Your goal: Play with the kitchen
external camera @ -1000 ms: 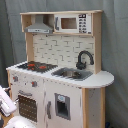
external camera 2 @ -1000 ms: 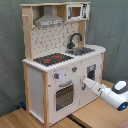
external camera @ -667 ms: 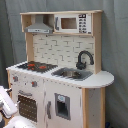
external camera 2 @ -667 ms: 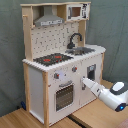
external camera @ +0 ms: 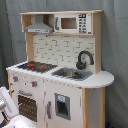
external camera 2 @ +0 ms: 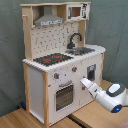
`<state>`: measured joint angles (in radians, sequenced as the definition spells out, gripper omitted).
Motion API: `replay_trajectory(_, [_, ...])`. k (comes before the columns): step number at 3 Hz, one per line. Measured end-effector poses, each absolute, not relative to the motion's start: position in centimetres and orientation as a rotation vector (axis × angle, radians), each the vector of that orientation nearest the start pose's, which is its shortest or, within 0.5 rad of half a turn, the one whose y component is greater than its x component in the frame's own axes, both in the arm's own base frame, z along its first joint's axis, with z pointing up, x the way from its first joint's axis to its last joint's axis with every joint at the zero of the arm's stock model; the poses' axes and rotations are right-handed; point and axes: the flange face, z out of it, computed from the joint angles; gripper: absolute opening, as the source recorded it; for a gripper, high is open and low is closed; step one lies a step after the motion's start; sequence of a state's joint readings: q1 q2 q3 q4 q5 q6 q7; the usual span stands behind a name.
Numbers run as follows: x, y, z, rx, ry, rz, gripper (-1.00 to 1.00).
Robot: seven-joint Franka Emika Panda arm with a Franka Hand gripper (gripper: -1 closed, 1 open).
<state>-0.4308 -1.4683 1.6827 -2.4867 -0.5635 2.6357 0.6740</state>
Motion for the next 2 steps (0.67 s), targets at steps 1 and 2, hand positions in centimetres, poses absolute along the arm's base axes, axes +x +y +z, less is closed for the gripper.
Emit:
replay_trajectory(1, [23.3,42.7,25.9,1.288,0.895,1.247,1.00])
replay_trajectory(2, [24.6,43.0,25.7,1.348,0.854,1.305,1.00])
